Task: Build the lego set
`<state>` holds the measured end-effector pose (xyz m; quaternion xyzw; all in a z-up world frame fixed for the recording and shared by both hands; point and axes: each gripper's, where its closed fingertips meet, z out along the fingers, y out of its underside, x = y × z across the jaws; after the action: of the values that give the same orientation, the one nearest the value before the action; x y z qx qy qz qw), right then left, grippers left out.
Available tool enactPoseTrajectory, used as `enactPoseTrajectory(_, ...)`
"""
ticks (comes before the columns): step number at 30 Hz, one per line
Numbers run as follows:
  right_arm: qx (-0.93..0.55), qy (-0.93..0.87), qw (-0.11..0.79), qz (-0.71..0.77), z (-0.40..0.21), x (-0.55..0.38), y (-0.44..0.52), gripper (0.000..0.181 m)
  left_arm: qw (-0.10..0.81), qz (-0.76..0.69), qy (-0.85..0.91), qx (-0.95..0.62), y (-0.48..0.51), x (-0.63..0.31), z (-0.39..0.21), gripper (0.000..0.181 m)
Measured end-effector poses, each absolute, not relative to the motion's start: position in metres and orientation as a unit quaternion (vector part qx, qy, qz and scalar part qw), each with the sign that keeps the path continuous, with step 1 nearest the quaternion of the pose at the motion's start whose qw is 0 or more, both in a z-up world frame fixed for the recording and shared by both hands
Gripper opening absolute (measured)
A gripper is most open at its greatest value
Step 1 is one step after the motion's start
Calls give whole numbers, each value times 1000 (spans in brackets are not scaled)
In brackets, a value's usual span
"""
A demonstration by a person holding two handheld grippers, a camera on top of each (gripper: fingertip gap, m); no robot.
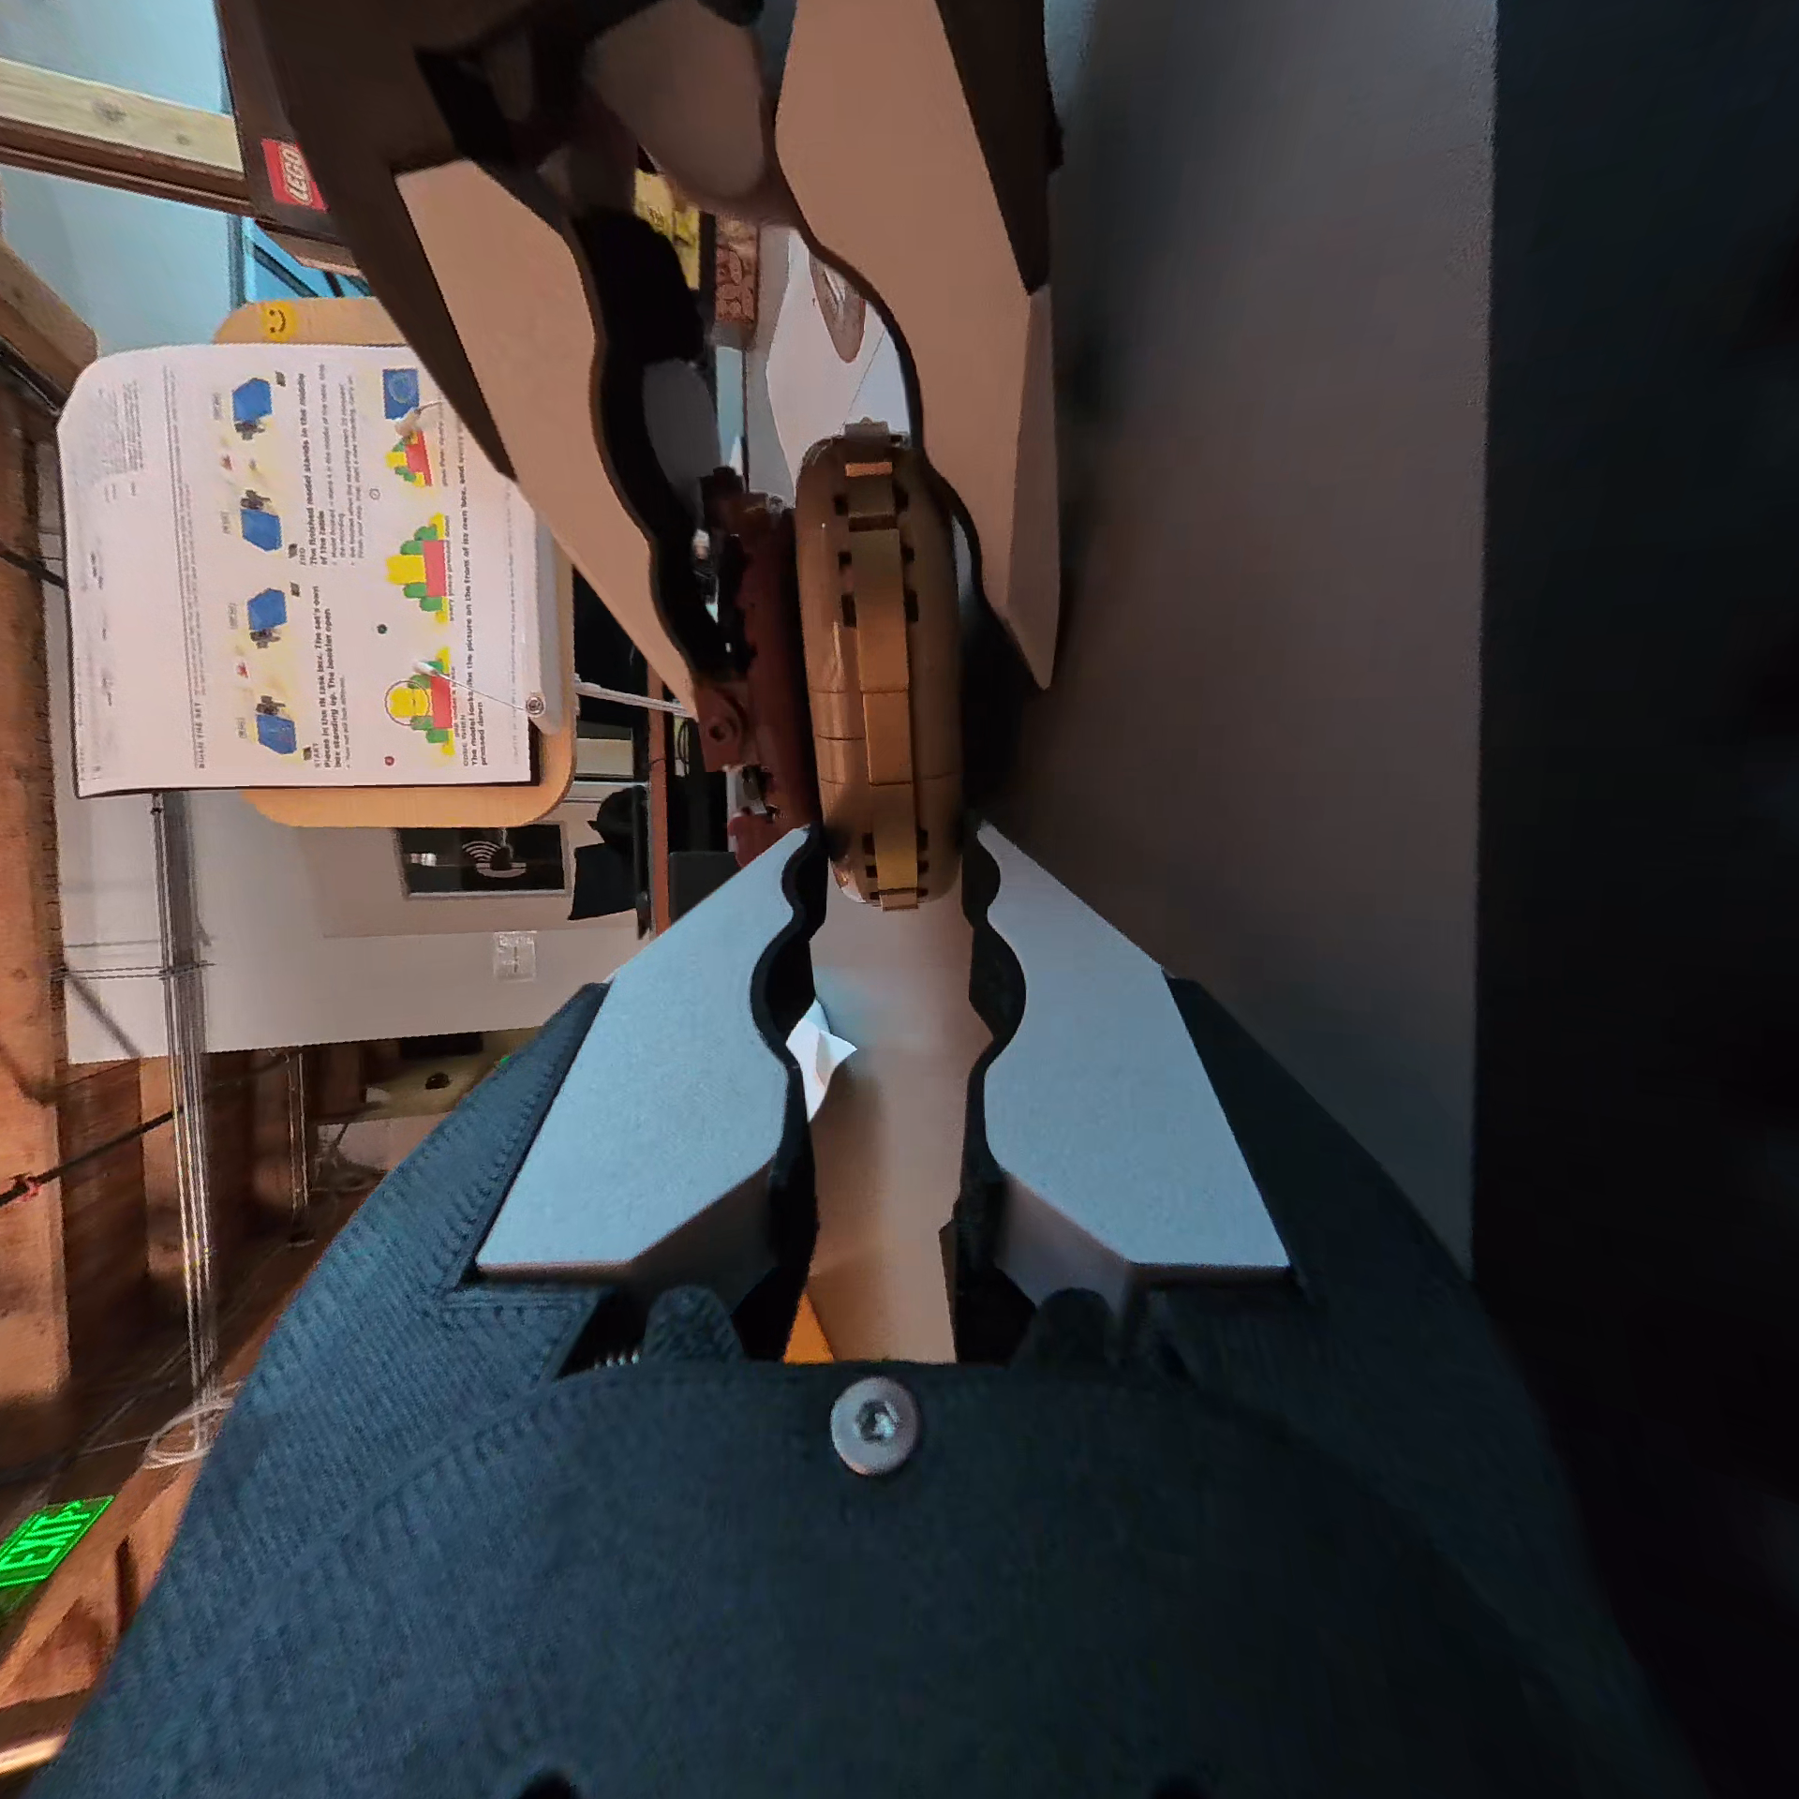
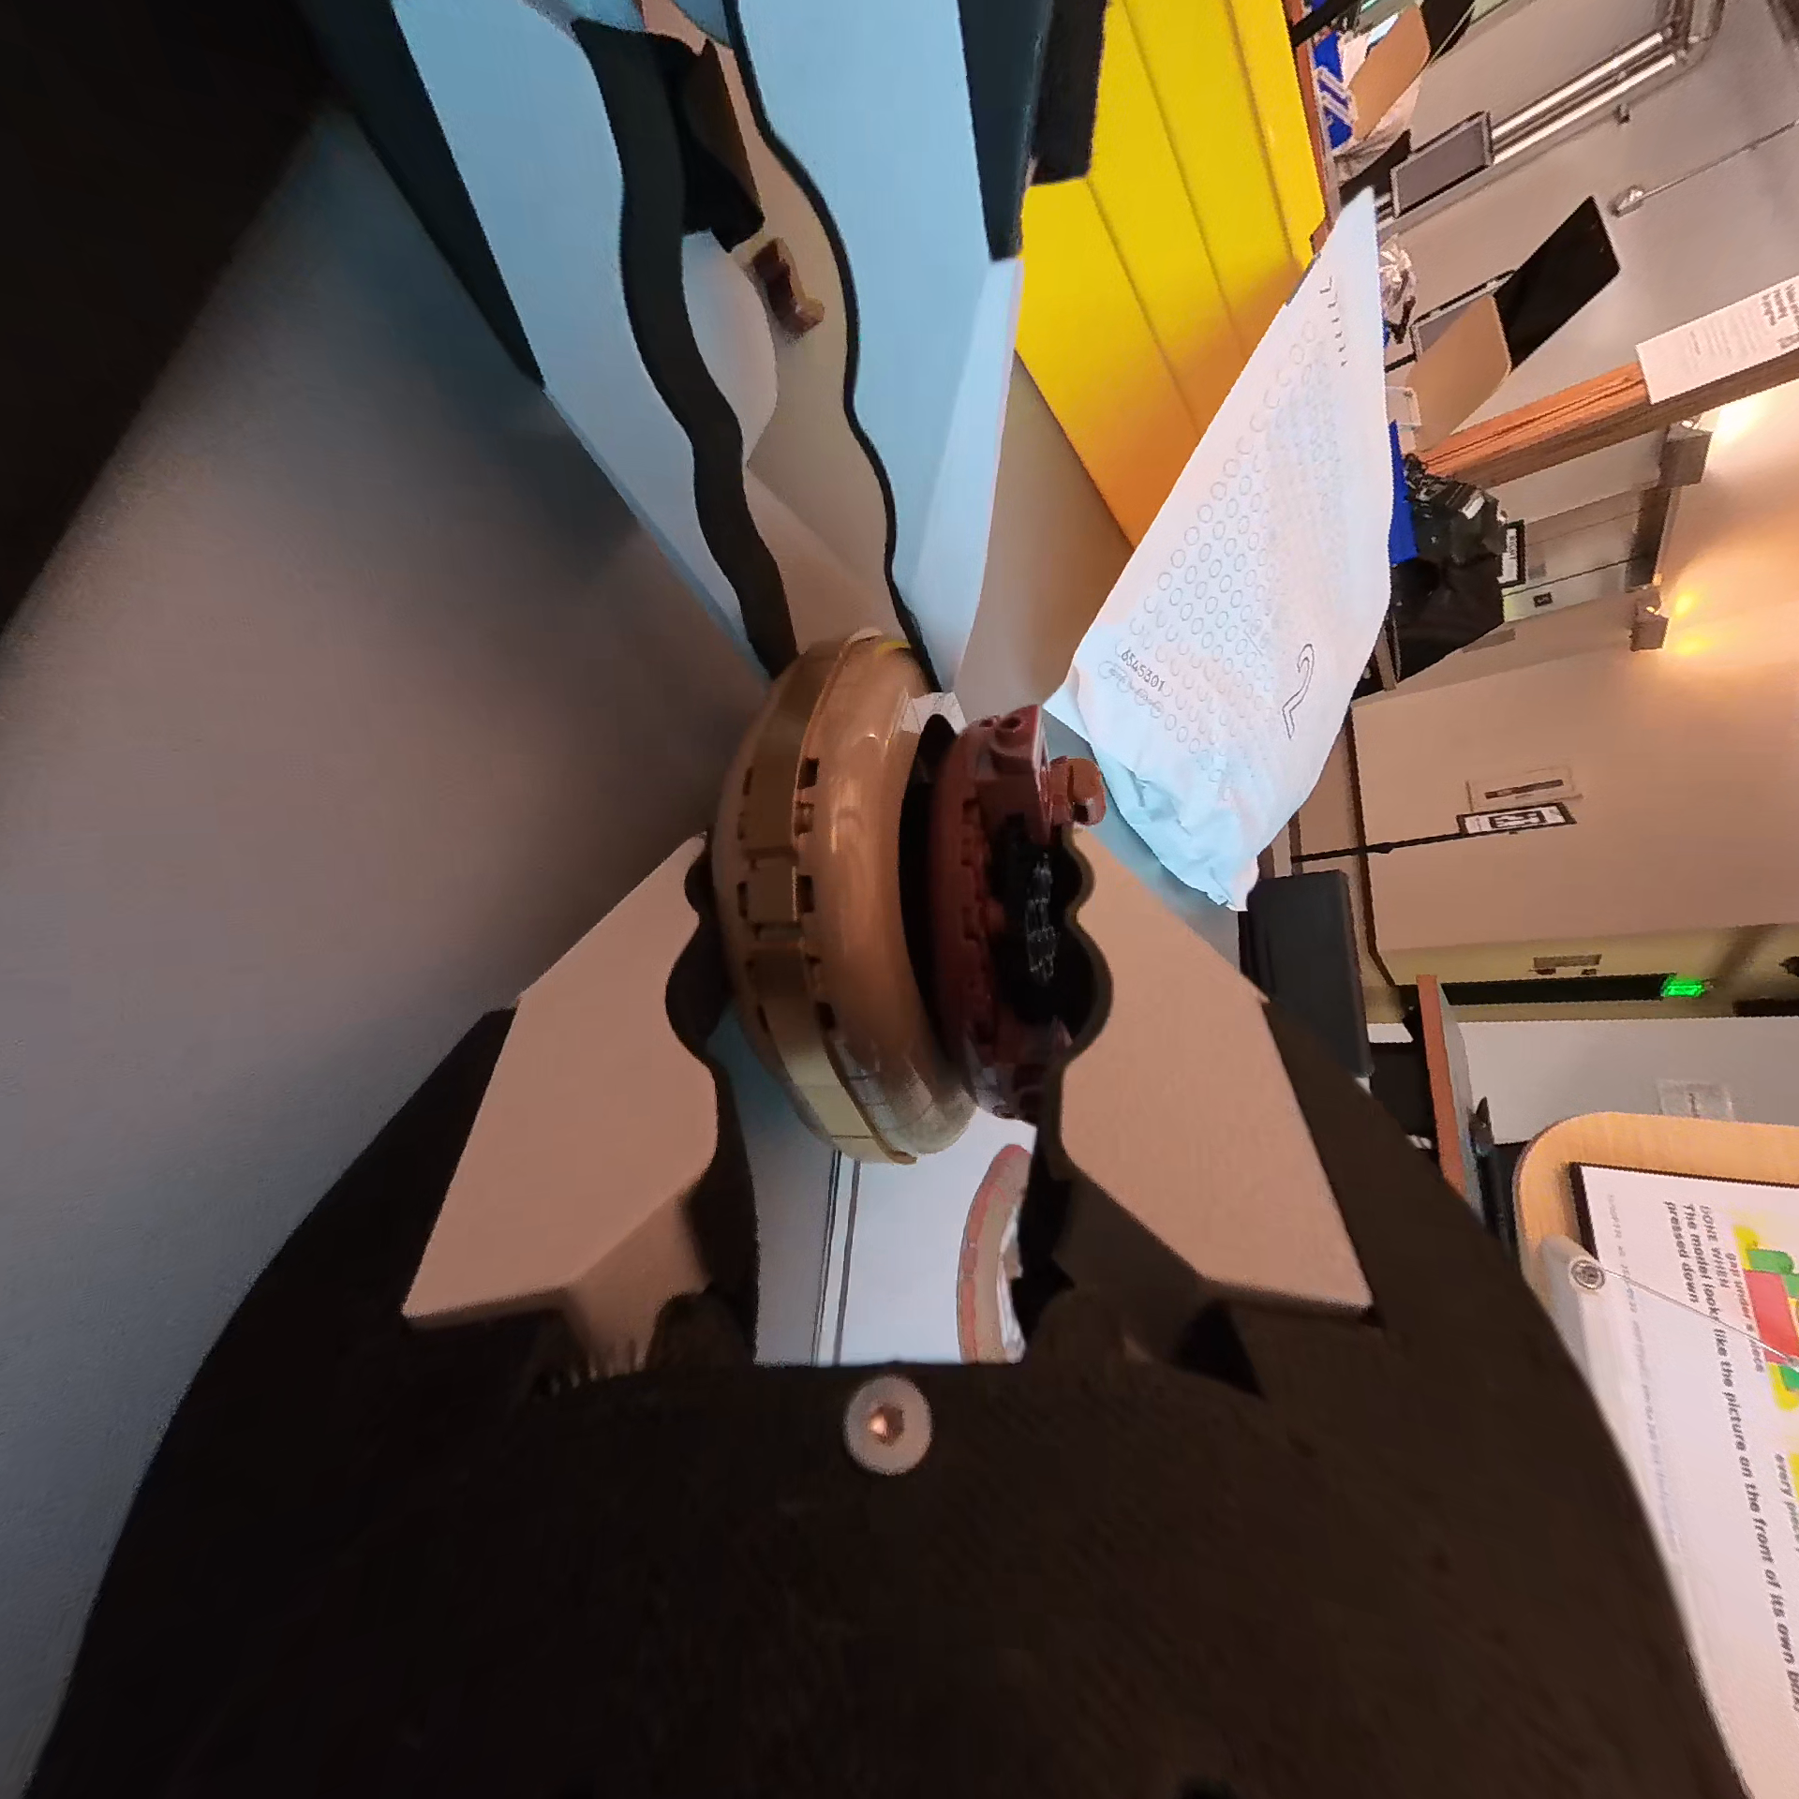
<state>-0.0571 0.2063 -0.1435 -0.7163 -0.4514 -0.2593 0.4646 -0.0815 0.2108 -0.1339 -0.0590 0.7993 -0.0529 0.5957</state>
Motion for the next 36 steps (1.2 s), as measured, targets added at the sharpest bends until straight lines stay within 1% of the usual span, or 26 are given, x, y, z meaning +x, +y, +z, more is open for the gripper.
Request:
enactPoseTrajectory(1,-716,-453,461,-264,-143,-57,205,66,595,-53,799,-58,211,-82,-134,26)
enactPoseTrajectory(3,-712,-455,458,-277,-140,-56,203,73,593,-47,802,-56,213,-82,-135,26)
enactPoseTrajectory(5,-716,-459,453,-266,-140,-60,198,77,591,-41,804,-51,215,-82,-137,26)
enactPoseTrajectory(8,-721,-455,462,-247,-133,-62,189,78,573,-32,817,-56,221,-83,-144,27)
enactPoseTrajectory(10,-734,-437,478,-206,-124,-65,181,77,564,-37,822,-62,223,-83,-147,27)
enactPoseTrajectory(13,-775,-343,515,-124,-103,-50,178,77,561,-44,824,-63,222,-83,-148,28)
enactPoseTrajectory(16,-823,-237,514,-40,-101,-30,182,91,553,-59,828,-76,222,-82,-148,29)
enactPoseTrajectory(19,-846,-138,513,54,-109,-35,188,96,552,-67,827,-81,222,-82,-148,29)
enactPoseTrajectory(21,-858,-94,500,74,-114,-40,191,100,548,-78,828,-90,220,-82,-148,30)
enactPoseTrajectory(26,-876,-25,482,10,-120,-40,199,106,544,-87,830,-90,217,-79,-148,30)
enactPoseTrajectory(30,-881,20,473,11,-124,-41,206,103,549,-89,827,-84,216,-78,-148,29)
enactPoseTrajectory(33,-888,16,459,-10,-131,-38,205,95,552,-87,826,-78,215,-78,-148,29)
enactPoseTrajectory(36,-884,-1,467,-31,-127,-36,200,84,558,-80,823,-72,216,-78,-148,29)
